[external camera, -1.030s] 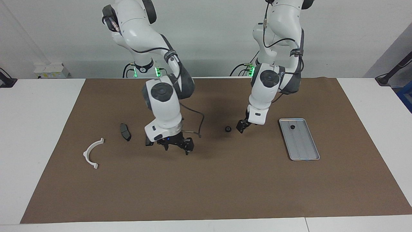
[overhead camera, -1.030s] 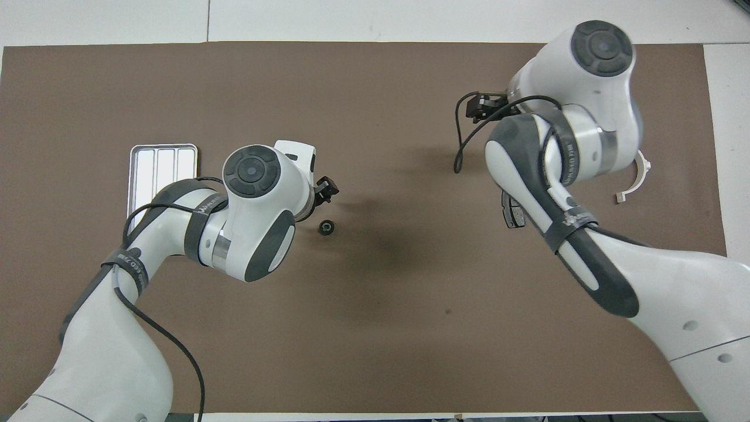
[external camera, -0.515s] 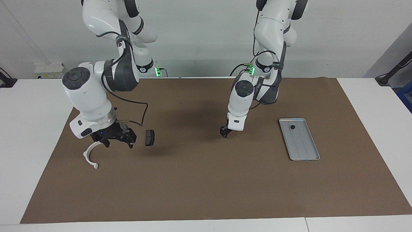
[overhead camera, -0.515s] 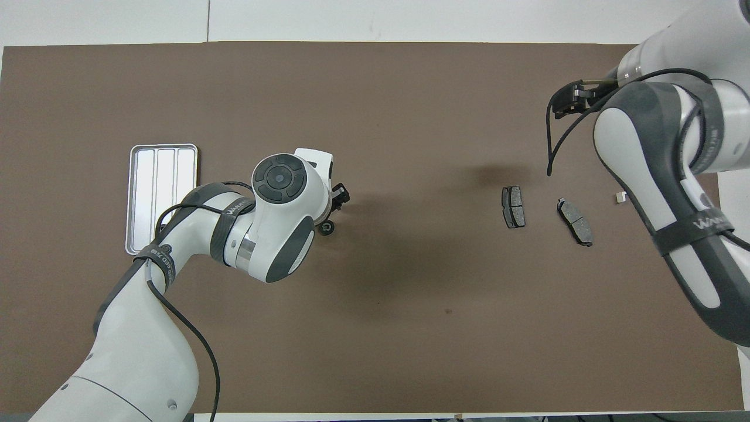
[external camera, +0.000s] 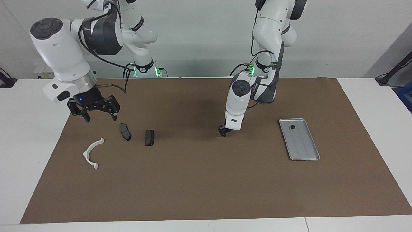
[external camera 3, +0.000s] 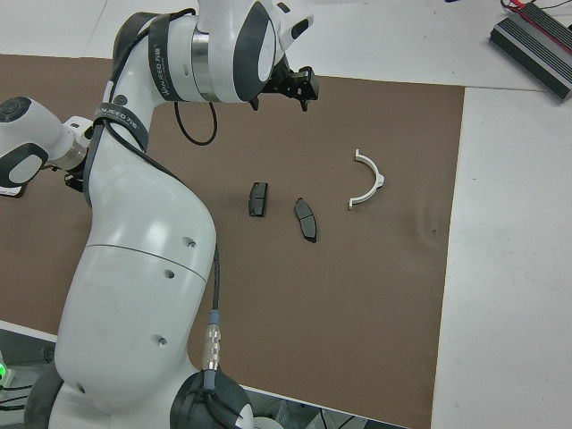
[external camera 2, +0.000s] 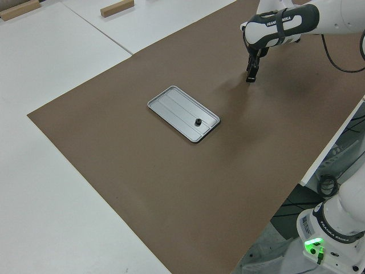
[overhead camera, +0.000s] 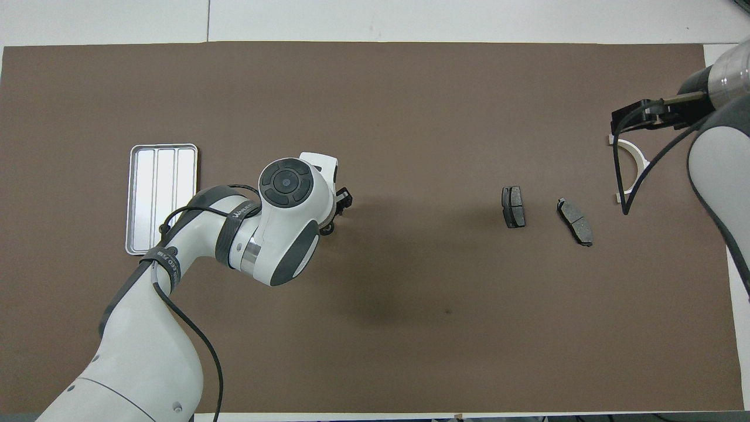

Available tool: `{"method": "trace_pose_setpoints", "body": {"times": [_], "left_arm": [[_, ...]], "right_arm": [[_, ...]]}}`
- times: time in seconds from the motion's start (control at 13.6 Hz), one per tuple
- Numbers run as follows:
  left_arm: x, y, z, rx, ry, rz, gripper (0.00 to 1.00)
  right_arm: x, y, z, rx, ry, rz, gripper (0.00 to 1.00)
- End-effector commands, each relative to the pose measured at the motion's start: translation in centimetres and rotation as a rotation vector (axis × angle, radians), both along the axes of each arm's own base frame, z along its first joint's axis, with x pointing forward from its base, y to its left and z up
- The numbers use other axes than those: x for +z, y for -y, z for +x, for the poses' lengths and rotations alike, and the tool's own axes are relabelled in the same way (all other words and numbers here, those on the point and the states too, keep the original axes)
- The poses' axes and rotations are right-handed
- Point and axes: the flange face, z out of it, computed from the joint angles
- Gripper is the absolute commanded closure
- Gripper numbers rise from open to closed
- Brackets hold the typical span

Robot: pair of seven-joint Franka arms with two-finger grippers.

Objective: Pick bearing gear from pile to tray
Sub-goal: 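Place the bearing in the tray with the left gripper while the right gripper rests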

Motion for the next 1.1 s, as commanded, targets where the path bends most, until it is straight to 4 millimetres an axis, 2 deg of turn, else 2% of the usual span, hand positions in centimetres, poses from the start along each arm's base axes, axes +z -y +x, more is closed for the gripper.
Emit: {"method": "trace_pose_setpoints", "body": {"times": [0.0,0.15,0.37,0.44,0.59,0.66,0.74,0.88,1.03], "left_arm": [[-0.5,-0.1,-0.7,0.005,0.004,0.02,0.41],[-0.6,-0.1,-0.8,0.005,0.001,0.022,0.56],[-0.7,-0.3,-1.0,0.003,-0.007,0.027,0.95],[-0.4,-0.6,-0.5,0.012,-0.01,0.029,1.0],[0.5,-2.2,0.8,0.02,-0.015,0.044,1.0],[1.4,-4.4,1.9,0.012,-0.007,0.054,1.0],[3.3,-7.0,3.1,-0.002,0.006,0.046,1.0],[5.8,-13.9,5.3,-0.04,0.001,0.043,1.0],[6.0,-19.7,7.0,-0.087,0.0,0.037,1.0]], "right_arm": [[2.0,-0.2,-4.4,0.03,-0.004,0.029,0.0],[3.9,-0.1,-6.4,0.053,-0.01,0.024,0.0],[5.7,-0.2,-9.4,0.044,-0.012,0.018,0.0],[6.0,-0.1,-9.6,0.043,-0.012,0.018,0.0],[6.8,0.0,-10.1,0.039,-0.001,0.015,0.0],[6.7,0.4,-10.2,0.033,-0.01,0.015,0.0],[6.6,0.6,-10.3,0.028,-0.016,0.016,0.0],[6.3,0.5,-10.2,0.029,-0.024,0.014,0.0],[6.0,0.5,-10.0,0.028,-0.03,0.015,0.0]]}}
